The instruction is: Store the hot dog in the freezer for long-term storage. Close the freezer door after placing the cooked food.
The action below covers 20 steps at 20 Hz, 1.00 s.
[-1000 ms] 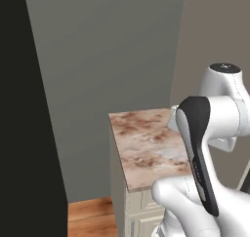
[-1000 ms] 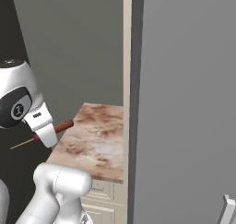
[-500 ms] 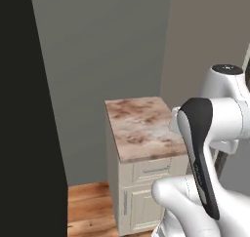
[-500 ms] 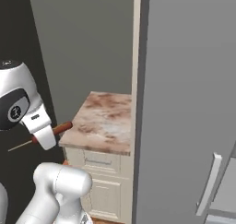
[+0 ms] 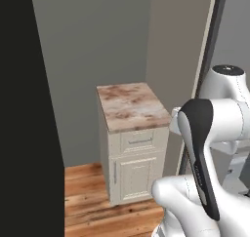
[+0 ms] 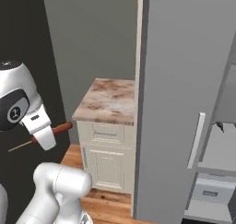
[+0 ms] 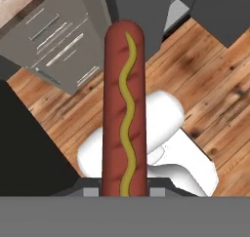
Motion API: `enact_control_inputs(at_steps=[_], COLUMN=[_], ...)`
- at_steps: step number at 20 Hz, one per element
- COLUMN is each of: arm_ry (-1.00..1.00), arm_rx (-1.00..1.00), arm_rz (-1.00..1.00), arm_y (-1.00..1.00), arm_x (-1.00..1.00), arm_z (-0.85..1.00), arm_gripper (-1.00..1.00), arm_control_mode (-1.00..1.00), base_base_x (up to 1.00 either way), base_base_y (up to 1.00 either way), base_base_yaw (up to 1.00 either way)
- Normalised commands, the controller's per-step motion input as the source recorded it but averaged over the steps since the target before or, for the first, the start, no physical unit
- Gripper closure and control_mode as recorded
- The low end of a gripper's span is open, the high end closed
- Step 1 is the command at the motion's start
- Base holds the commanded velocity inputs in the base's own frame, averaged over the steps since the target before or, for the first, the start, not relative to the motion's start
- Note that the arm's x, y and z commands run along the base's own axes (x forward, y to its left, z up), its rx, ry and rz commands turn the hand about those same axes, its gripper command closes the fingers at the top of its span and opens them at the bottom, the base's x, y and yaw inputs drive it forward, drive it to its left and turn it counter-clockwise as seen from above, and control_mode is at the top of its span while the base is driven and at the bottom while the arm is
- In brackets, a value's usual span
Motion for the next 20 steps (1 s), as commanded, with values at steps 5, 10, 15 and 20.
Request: enact_control_inputs(at_steps=[5,10,15,20], arm_ry=[0.0,0.0,0.0,0.0], arm_rx=[0.0,0.0,0.0,0.0], arm_rz=[0.0,0.0,0.0,0.0], arm_y=[0.0,0.0,0.0,0.0], arm_x=[0.0,0.0,0.0,0.0], arm_z=[0.0,0.0,0.0,0.0], arm_gripper=[1.0,1.0,1.0,1.0], arm_control_mode=[1.0,1.0,1.0,1.0], base_base_x=[-0.61,-0.11,0.0,0.0], base_base_y=[-0.49,-0.65,-0.79,-0.75], base_base_yaw=[-0.03,-0.07,-0.12,-0.09])
